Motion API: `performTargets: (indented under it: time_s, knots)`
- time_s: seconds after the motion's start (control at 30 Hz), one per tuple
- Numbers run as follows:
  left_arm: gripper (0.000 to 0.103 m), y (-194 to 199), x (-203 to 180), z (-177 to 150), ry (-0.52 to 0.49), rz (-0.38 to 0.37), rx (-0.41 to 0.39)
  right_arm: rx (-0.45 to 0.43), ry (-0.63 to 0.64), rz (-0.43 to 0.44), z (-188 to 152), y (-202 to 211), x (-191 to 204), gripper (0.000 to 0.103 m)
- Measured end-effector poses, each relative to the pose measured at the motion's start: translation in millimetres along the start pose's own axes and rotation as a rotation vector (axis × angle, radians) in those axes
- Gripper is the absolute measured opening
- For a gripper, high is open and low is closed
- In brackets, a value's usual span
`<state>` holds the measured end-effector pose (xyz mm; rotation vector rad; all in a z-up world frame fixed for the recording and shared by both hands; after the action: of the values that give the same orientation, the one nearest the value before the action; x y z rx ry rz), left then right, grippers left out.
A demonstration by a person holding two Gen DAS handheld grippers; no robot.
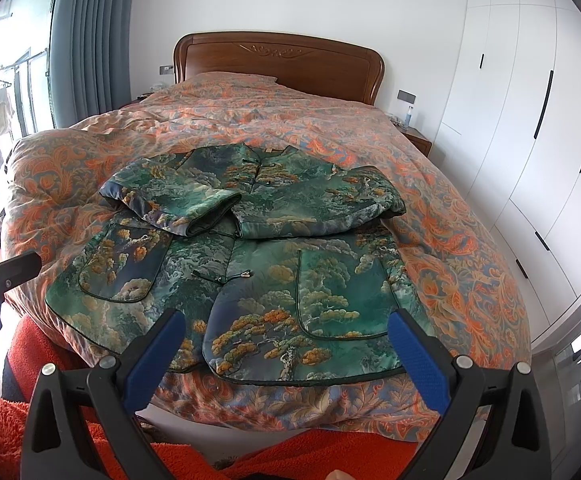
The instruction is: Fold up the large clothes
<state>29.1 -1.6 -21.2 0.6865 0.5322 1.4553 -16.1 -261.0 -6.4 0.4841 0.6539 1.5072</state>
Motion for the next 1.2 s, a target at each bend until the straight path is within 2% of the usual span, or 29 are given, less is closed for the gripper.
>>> performTargets:
  time_s: [1.2]
  knots:
    - [0.103, -0.6, -0.3, -2.3, -0.002, 0.005, 0.003, 0.023, 0.000, 0.002, -5.1, -8.3, 0.0, 0.103]
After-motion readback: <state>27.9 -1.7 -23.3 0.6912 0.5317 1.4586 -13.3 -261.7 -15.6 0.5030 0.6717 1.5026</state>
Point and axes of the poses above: each gripper's, at about its wrist camera, not at the fingertips, and y roughly against the way its jaws point, x to its left, z to its top, the point moved 5 cm from there along -y, roughly the way its jaws point, and after that the axes turned 3 degrees about -y, right-handed, at the moved point
